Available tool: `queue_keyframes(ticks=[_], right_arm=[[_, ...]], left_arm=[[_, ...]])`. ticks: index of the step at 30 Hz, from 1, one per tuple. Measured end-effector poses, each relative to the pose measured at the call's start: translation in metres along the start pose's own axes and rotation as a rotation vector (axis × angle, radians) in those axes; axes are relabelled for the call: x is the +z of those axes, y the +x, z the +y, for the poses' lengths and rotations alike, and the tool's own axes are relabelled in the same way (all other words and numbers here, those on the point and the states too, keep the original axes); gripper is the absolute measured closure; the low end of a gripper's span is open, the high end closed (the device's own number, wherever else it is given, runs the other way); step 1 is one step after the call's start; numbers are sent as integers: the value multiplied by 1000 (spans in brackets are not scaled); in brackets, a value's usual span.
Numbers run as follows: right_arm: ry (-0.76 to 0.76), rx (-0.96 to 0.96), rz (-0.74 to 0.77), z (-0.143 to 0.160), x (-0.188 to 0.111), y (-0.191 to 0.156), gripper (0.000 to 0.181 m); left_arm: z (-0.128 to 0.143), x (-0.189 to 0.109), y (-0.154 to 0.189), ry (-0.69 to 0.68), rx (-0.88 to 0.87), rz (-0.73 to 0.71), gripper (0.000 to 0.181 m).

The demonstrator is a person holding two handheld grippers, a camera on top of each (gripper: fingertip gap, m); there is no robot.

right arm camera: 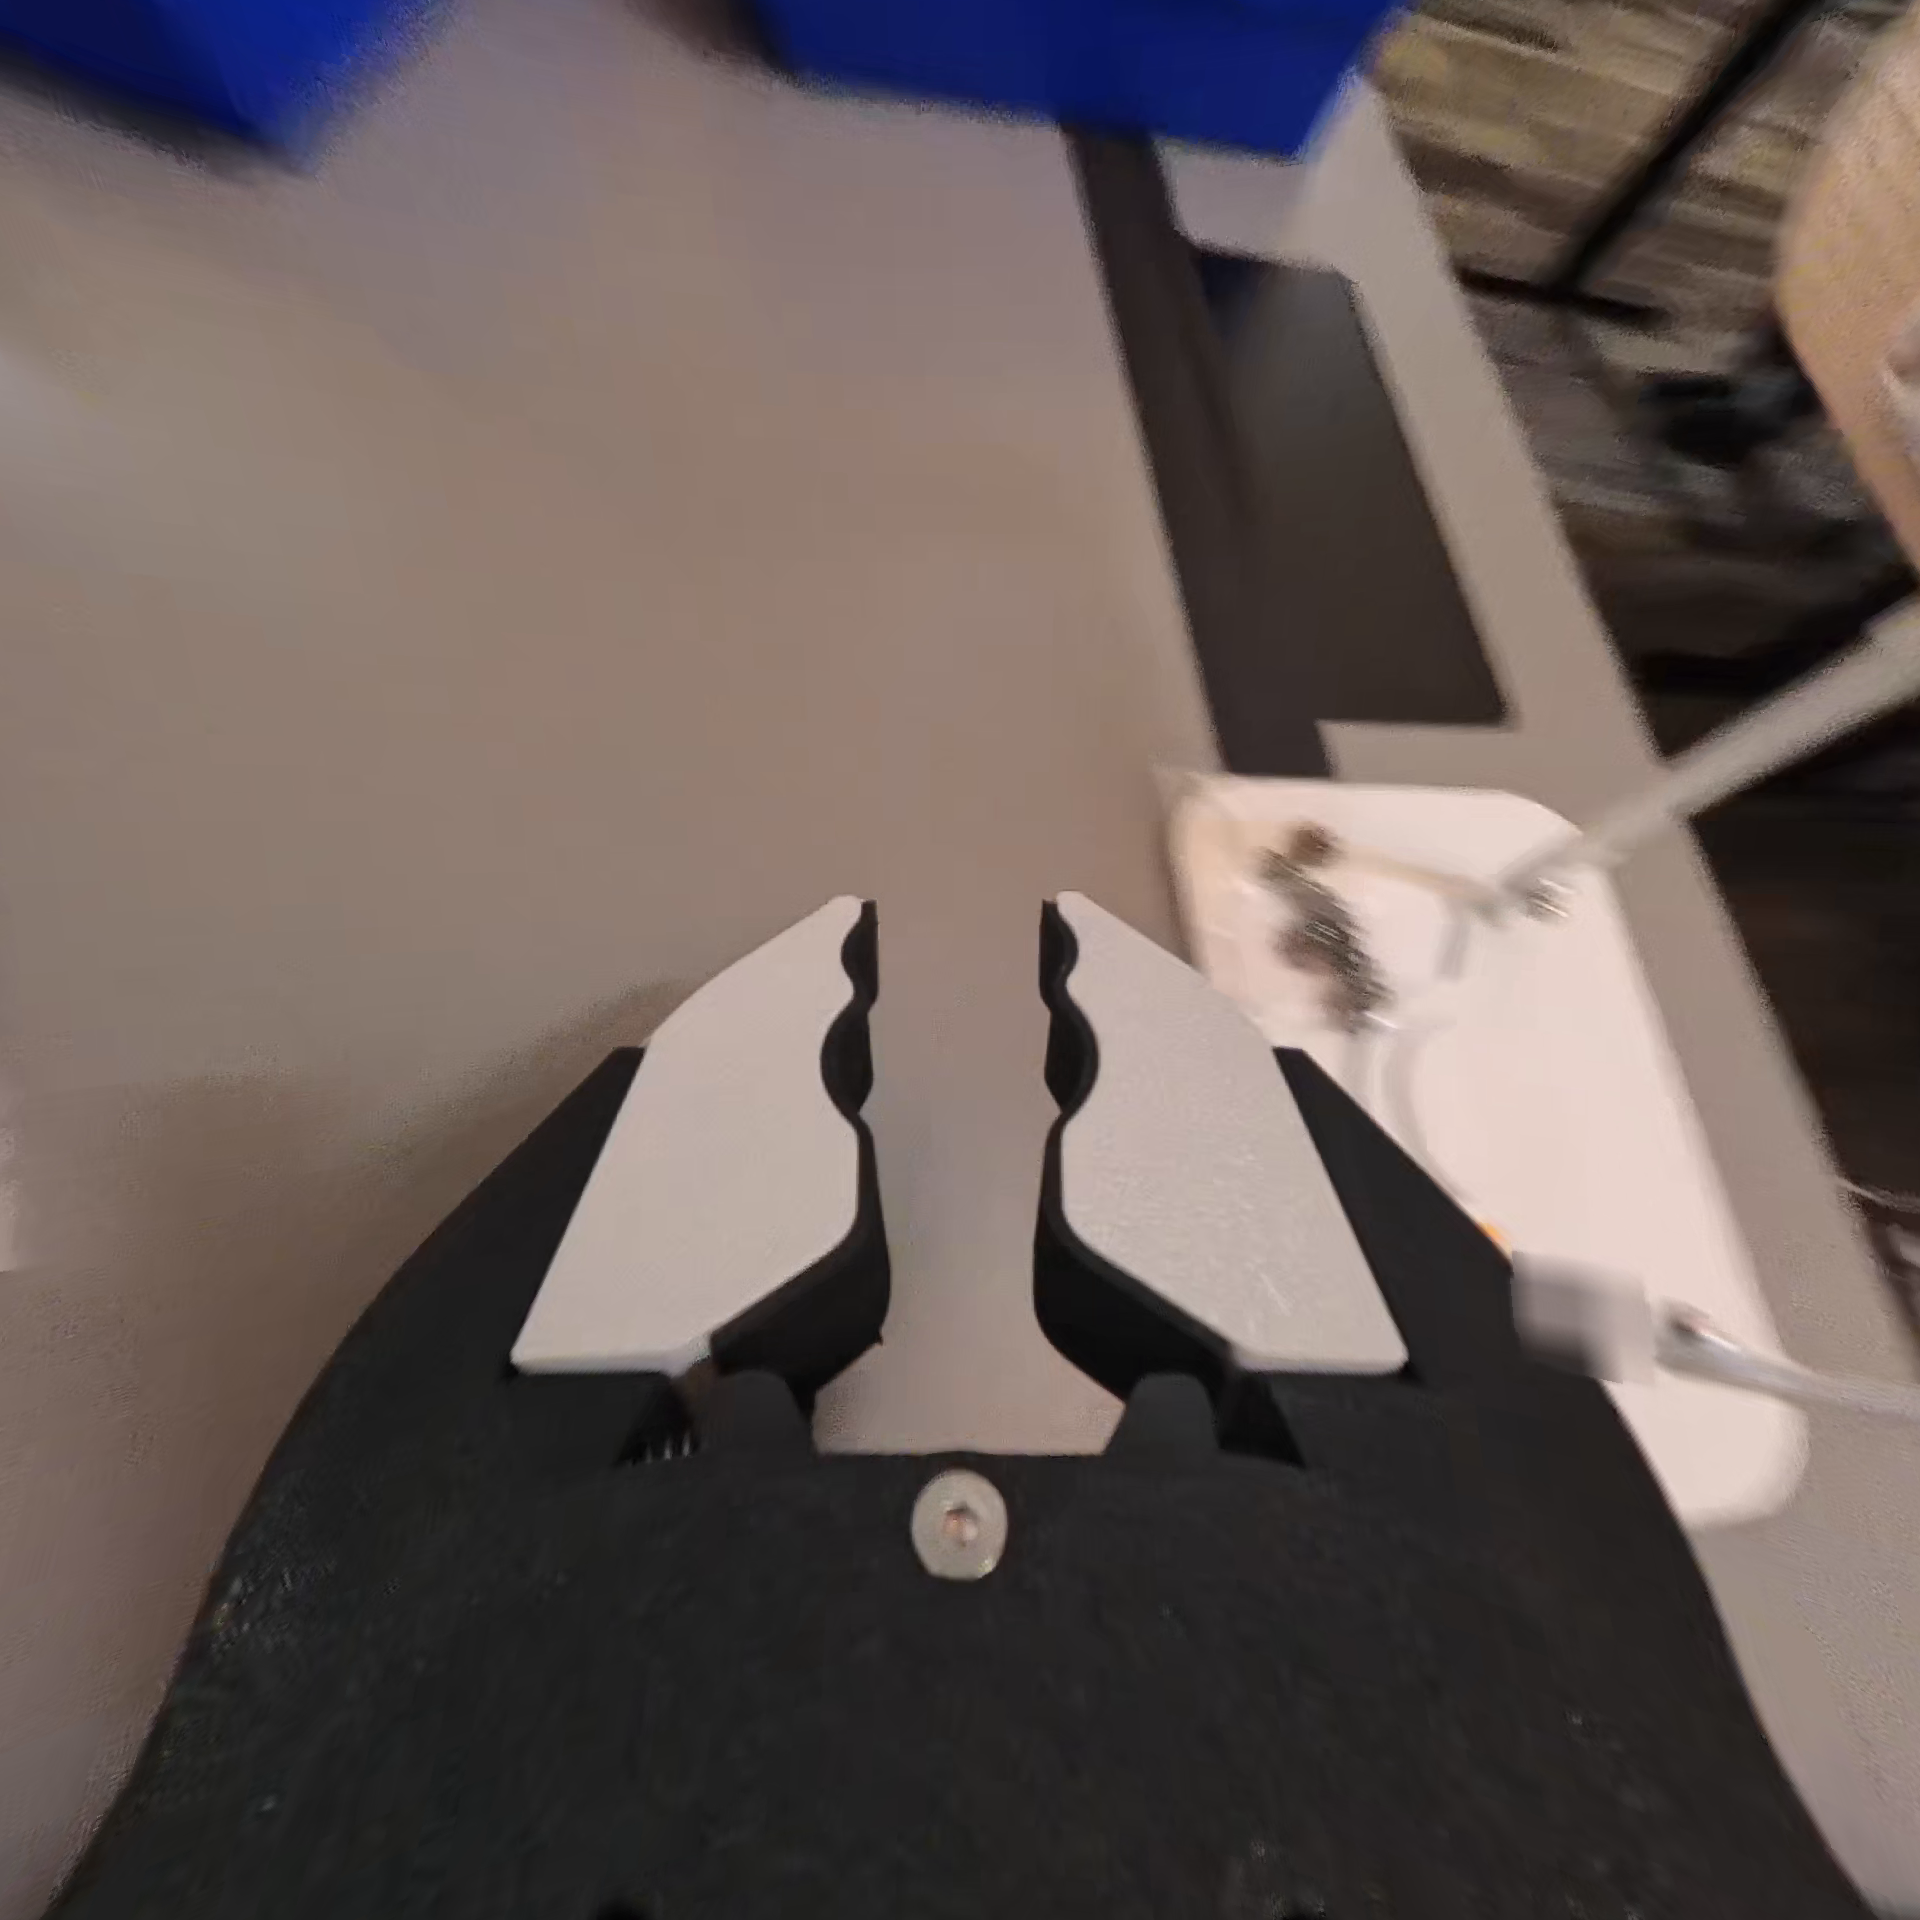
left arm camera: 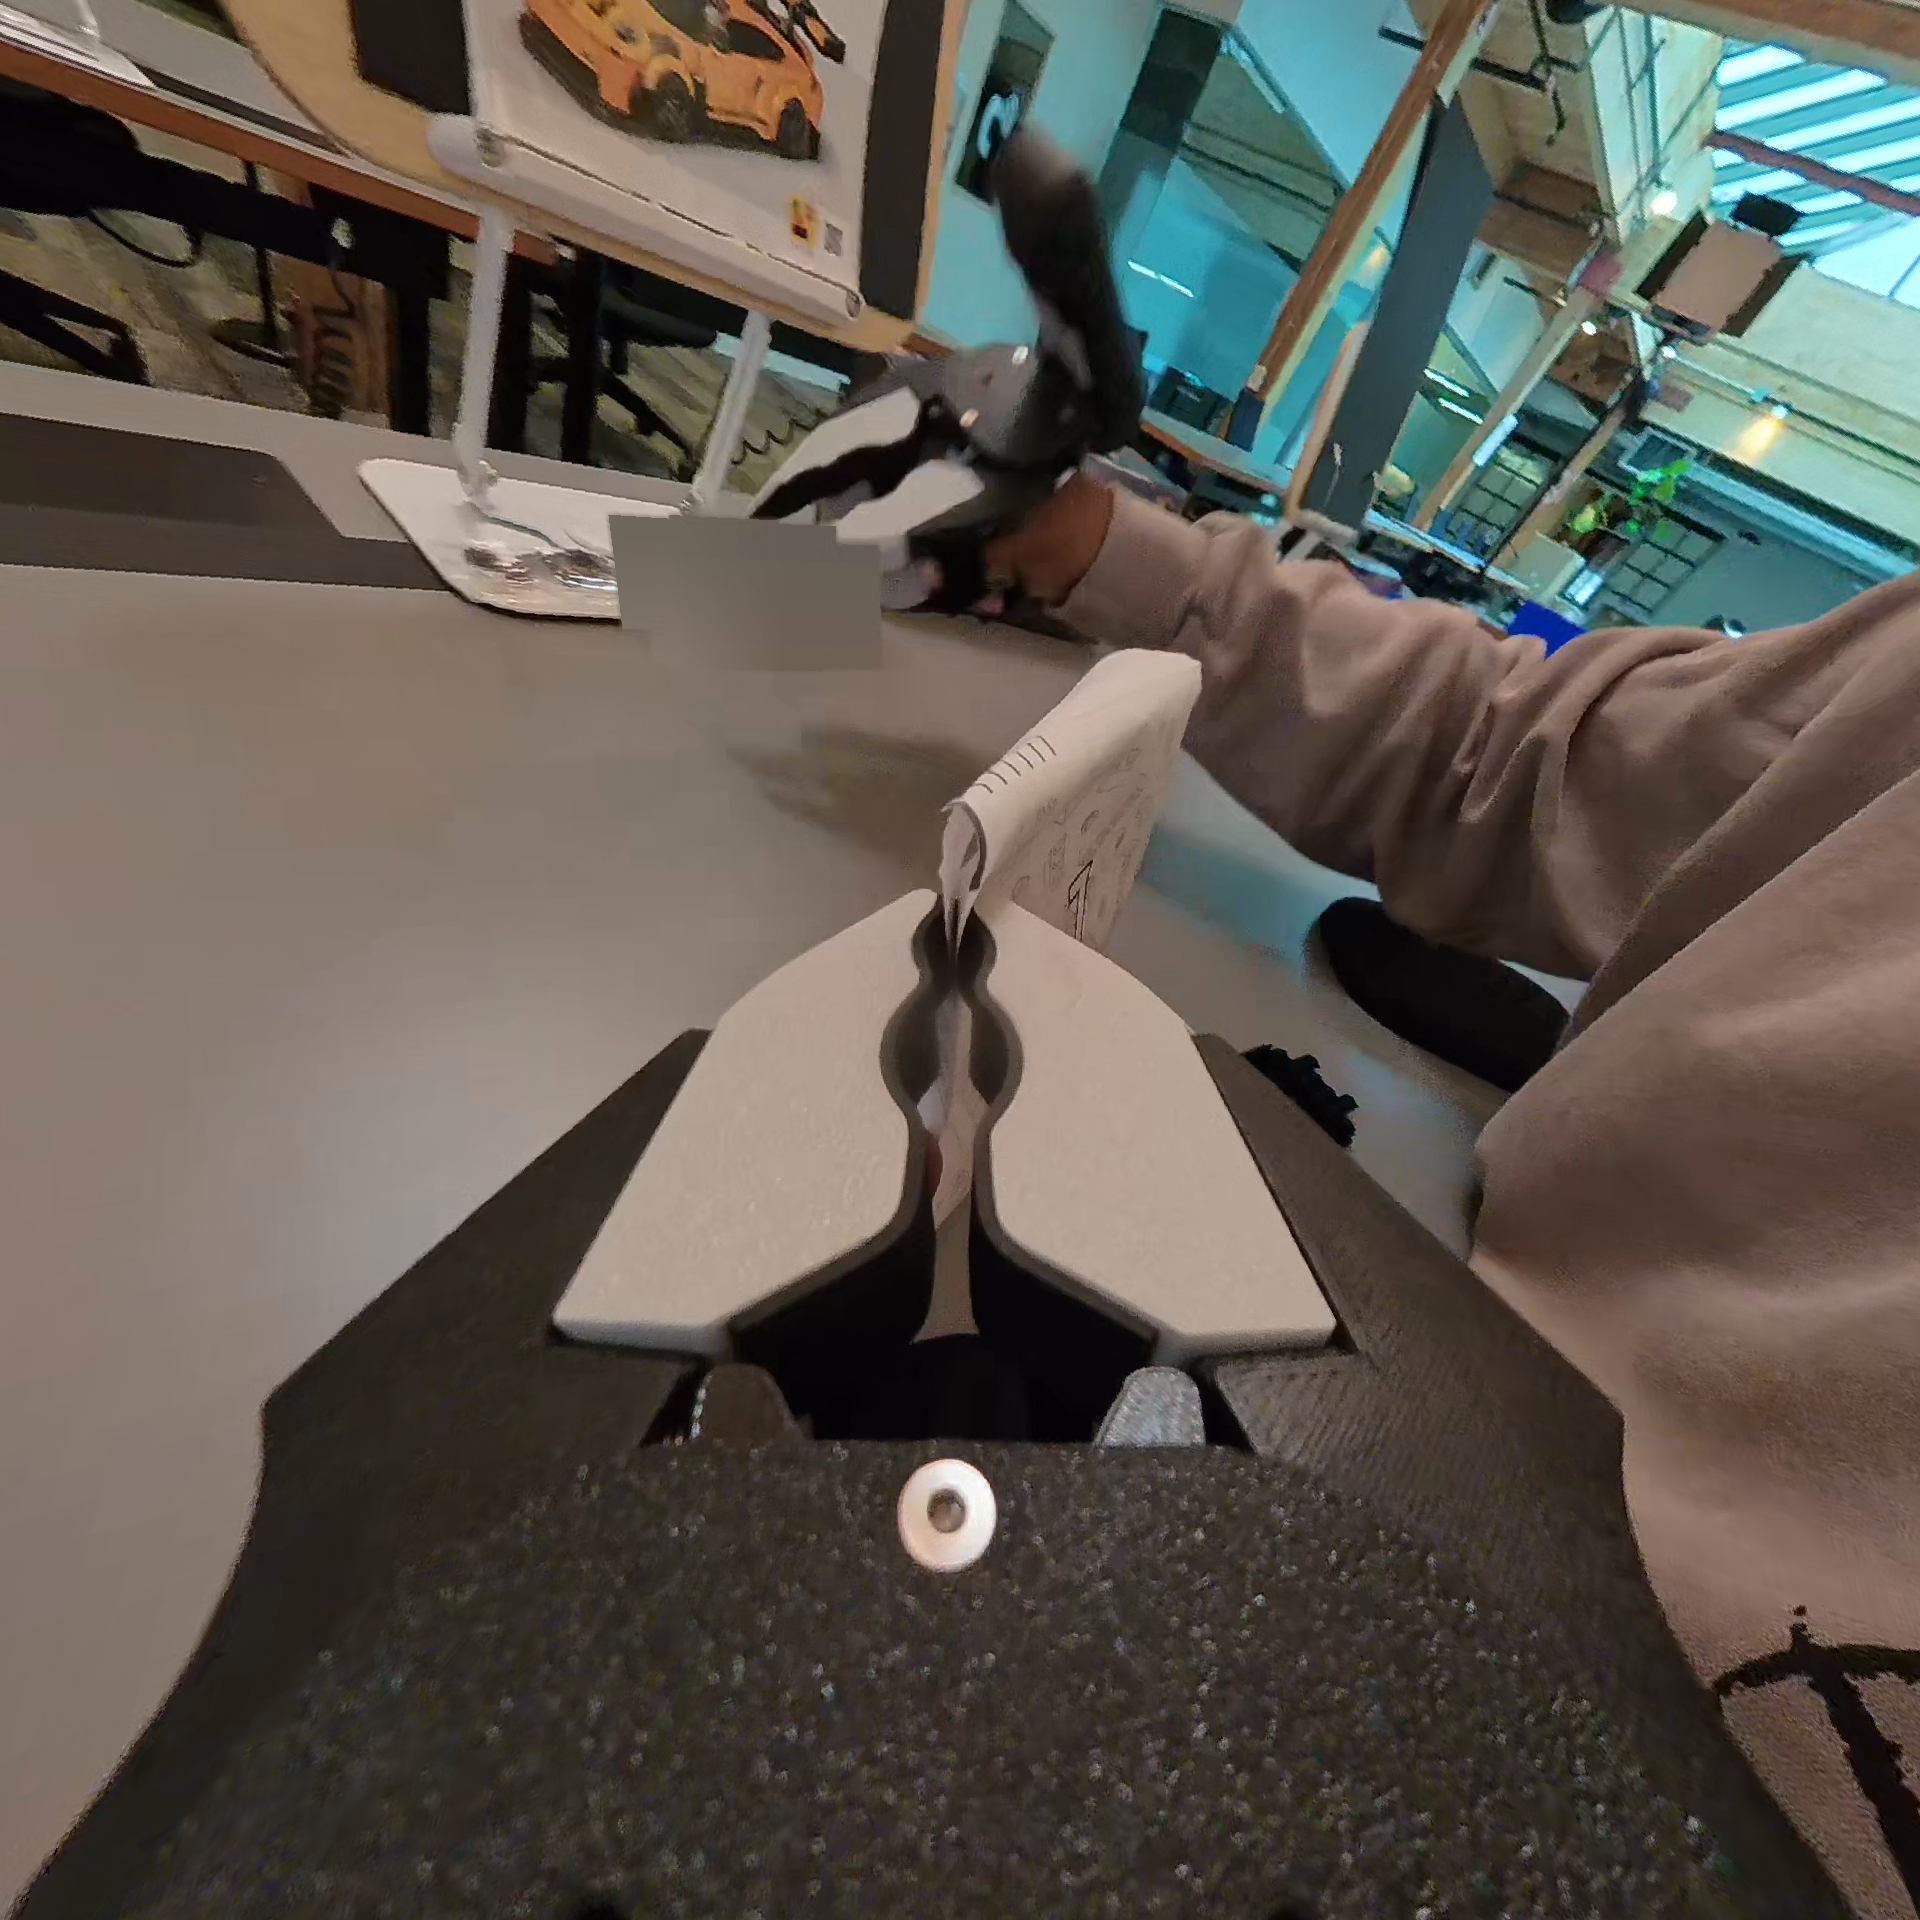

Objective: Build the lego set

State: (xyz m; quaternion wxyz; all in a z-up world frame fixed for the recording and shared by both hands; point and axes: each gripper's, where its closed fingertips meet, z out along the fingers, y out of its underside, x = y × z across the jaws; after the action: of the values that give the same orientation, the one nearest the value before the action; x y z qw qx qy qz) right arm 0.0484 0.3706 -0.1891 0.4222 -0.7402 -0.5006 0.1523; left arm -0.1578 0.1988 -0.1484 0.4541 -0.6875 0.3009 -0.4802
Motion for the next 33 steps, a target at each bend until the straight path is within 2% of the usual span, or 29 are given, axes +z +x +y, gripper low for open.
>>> queue_keyframes(ticks=[4, 6, 10, 13, 15, 16, 18, 20, 23, 25, 27, 30, 33], right_arm=[[97, 58, -420, -59, -58, -100, 149], [60, 35, -578, -69, -79, -141, 141], [-123, 128, -871, -56, -104, -191, 115], [-196, 258, -1073, -44, -121, -219, 111], [-215, 277, -1138, -39, -128, -238, 117], [-206, 274, -1134, -38, -129, -244, 124], [-179, 237, -1084, -37, -132, -247, 150], [-164, 208, -1004, -35, -136, -243, 161], [-162, 143, -865, -29, -145, -232, 166], [-176, 81, -774, -25, -151, -225, 167], [-194, -15, -685, -23, -156, -221, 168], [-223, -106, -577, -21, -158, -215, 170], [-231, -129, -488, -21, -157, -209, 170]], left_arm=[[-2, 22, 14, -69, 50, 76, 181], [-4, 35, 24, -98, 93, 123, 181], [-8, 58, 50, -129, 213, 229, 181], [-10, 68, 70, -132, 279, 279, 181], [-10, 73, 79, -142, 311, 283, 181], [-10, 74, 82, -142, 327, 284, 181], [-10, 75, 89, -137, 345, 290, 181], [-13, 75, 90, -115, 371, 278, 180], [-25, 68, 97, -47, 370, 331, 166], [-27, 67, 97, -64, 355, 358, 151], [-29, 68, 98, -82, 374, 383, 143], [-23, 76, 114, -155, 424, 454, 141], [-17, 88, 124, -214, 529, 443, 147]])
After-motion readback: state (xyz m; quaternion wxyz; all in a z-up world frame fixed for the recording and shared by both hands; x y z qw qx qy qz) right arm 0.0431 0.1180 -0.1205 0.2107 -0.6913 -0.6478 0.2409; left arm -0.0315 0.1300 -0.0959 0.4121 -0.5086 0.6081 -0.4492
